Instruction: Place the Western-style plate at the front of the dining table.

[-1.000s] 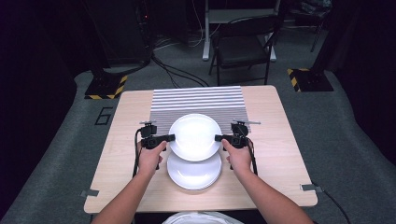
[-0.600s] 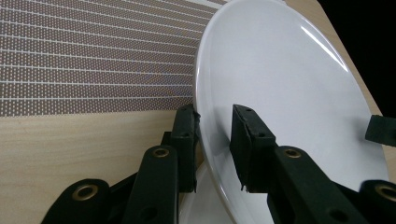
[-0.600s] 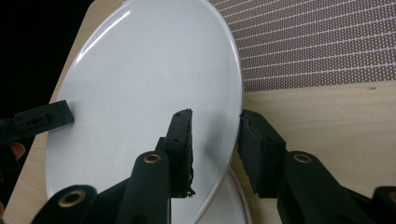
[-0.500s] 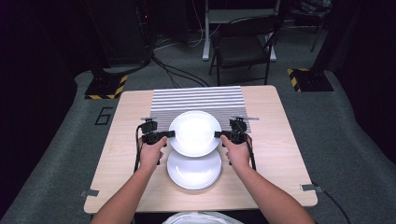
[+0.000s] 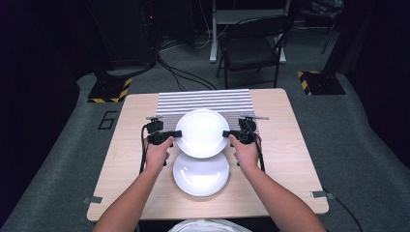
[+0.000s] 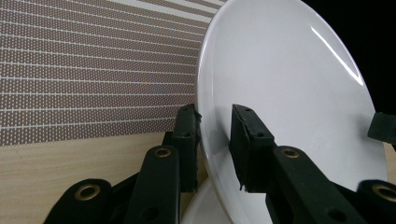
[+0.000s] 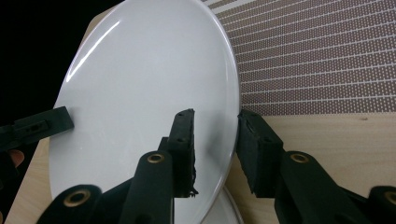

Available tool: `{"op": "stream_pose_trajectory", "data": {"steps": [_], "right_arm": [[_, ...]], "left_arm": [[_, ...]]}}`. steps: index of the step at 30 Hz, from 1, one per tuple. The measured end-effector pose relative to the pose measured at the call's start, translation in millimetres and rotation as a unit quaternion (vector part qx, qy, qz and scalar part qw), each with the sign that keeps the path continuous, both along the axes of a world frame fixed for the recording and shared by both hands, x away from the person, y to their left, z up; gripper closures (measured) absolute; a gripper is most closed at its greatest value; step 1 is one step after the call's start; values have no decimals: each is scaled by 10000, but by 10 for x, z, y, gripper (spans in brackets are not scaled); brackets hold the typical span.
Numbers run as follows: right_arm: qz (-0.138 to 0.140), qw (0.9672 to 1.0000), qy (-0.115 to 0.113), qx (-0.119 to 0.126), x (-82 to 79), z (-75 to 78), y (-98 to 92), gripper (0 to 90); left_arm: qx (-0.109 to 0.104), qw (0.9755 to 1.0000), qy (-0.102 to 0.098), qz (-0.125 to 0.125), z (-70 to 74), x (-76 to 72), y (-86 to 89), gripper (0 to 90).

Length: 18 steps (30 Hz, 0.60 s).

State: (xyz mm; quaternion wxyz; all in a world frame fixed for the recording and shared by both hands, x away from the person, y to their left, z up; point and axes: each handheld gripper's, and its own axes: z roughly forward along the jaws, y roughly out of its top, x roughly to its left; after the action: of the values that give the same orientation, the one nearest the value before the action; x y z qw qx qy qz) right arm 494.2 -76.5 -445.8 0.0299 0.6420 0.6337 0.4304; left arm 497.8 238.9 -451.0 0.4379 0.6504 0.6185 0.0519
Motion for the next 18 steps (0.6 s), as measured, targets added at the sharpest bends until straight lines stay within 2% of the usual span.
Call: {"op": "stream_pose_trajectory", "data": {"steps": [1,4,5,6,7,13,14,15,18], "right_arm": [[-8,10000,4,-8,9,9,3,672],[-46,10000,-30,3,37,15,-6,672],[-66,10000,51,10,42,25,-5,677],[-88,9999,51,12,49,30,-6,679],[-74,10000,-14,-18,60,30,-11,681],[-83,10000,-15,-29,84,100,-12,695],[-92,9999,-65,-22,92,130,-14,701],[-99,9999,-94,-36,102,141,-16,702],[-90,9999,-116,-36,119,173,-17,702]], "left_arm": [[-56,10000,47,63,3,7,-13,719],[-42,10000,26,56,4,29,-20,720],[-1,10000,32,-5,17,46,-19,720],[-49,10000,18,50,23,54,-31,719],[-35,10000,18,29,29,60,-27,720],[-15,10000,-11,15,74,95,-28,722],[-62,10000,-18,64,97,104,-39,722],[-6,10000,-46,25,107,111,-32,722],[-36,10000,-49,38,136,133,-25,724]]}}
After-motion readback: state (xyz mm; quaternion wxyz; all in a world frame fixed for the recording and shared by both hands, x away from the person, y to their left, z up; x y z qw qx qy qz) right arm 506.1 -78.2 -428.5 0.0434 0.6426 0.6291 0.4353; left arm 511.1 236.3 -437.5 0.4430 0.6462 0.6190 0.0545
